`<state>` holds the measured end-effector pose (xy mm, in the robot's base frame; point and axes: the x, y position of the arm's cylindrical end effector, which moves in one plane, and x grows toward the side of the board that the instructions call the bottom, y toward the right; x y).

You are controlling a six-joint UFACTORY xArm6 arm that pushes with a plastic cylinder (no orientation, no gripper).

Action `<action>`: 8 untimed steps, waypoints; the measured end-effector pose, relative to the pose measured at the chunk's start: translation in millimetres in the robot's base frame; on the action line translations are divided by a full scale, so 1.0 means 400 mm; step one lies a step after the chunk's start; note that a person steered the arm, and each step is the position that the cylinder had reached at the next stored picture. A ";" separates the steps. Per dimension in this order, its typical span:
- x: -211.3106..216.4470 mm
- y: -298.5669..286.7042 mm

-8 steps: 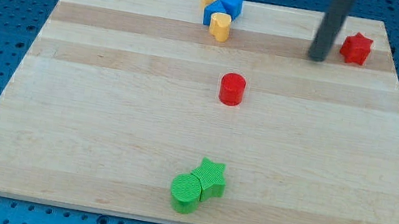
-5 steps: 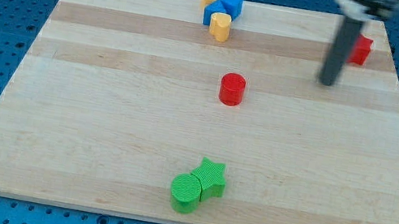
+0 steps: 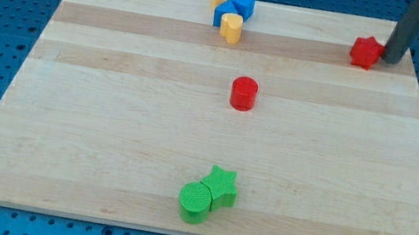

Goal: Move the red star diagonally right to the red circle

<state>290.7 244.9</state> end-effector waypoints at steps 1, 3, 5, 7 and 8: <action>-0.026 -0.060; 0.012 -0.197; 0.194 -0.259; 0.136 -0.093; 0.038 -0.126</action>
